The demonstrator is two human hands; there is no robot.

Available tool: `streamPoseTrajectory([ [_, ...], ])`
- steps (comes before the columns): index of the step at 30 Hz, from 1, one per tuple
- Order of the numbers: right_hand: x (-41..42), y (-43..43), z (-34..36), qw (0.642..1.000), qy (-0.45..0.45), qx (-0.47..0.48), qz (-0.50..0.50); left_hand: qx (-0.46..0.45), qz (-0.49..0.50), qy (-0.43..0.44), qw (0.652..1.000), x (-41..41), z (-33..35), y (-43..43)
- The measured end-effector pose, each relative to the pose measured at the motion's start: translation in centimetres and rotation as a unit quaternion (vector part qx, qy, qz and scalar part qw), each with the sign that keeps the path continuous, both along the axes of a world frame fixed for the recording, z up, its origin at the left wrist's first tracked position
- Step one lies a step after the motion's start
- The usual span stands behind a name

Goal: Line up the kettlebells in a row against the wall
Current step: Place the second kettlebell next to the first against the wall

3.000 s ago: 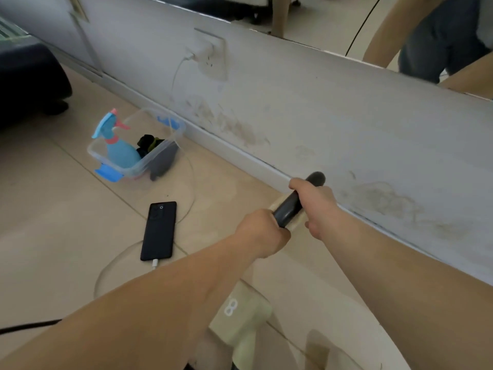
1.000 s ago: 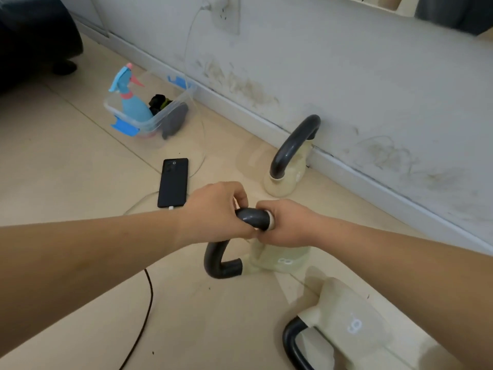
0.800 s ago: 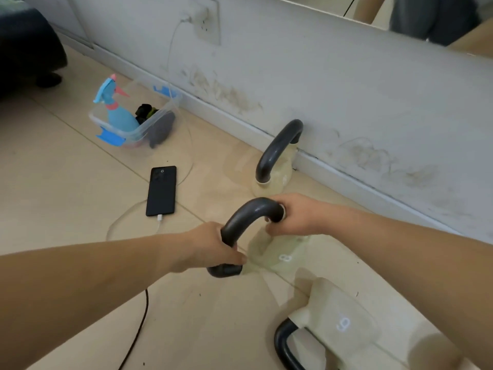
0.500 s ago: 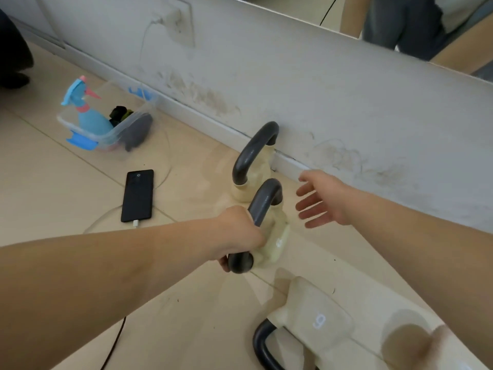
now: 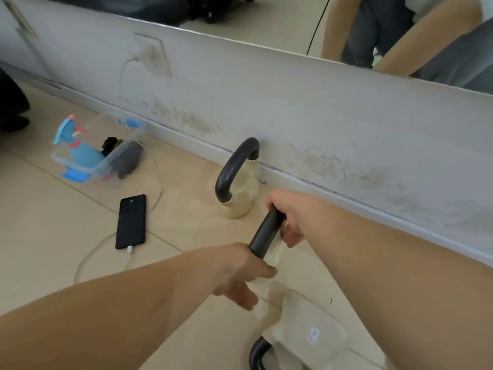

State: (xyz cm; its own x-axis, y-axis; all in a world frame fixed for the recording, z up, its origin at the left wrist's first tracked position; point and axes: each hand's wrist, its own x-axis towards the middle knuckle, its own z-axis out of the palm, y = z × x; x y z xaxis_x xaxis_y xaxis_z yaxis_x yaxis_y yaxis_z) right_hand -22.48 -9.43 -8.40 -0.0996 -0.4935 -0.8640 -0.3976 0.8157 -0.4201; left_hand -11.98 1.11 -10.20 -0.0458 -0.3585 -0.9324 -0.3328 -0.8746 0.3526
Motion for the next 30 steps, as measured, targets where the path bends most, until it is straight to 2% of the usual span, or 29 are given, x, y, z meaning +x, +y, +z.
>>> streamPoseTrajectory([
  [3, 1.0, 0.7, -0.7, 0.995, -0.054, -0.020, -0.081, -0.063, 0.085, -0.017, 0.994, -1.3, -1.5, 0.9],
  [8, 0.4, -0.3, -0.8, 0.983, -0.055, -0.097, -0.149, -0.168, 0.122, -0.016, 0.978, -2.2, -1.7, 0.8],
  [11, 0.0, -2.5, 0.3, 0.974, -0.058, -0.159, -0.153, -0.254, 0.092, -0.041, 0.962, -2.2, -1.7, -1.4],
  [13, -0.2, -3.9, 1.0, 0.969, -0.051, -0.179, -0.160, -0.276, 0.066, -0.052, 0.958, -1.9, -1.2, -3.1],
  [21, 0.5, -5.8, -0.8, 0.967, -0.024, -0.194, -0.164, -0.270, -0.014, -0.090, 0.958, -1.5, -1.9, -6.3],
  [25, 0.1, -8.0, -1.8, 0.967, -0.023, -0.180, -0.178, -0.300, -0.063, -0.124, 0.944, -2.3, -2.0, -8.5],
  [30, 0.0, -9.1, -2.2, 0.974, -0.053, -0.167, -0.144, -0.324, -0.107, -0.190, 0.921, -2.9, -2.1, -10.2],
])
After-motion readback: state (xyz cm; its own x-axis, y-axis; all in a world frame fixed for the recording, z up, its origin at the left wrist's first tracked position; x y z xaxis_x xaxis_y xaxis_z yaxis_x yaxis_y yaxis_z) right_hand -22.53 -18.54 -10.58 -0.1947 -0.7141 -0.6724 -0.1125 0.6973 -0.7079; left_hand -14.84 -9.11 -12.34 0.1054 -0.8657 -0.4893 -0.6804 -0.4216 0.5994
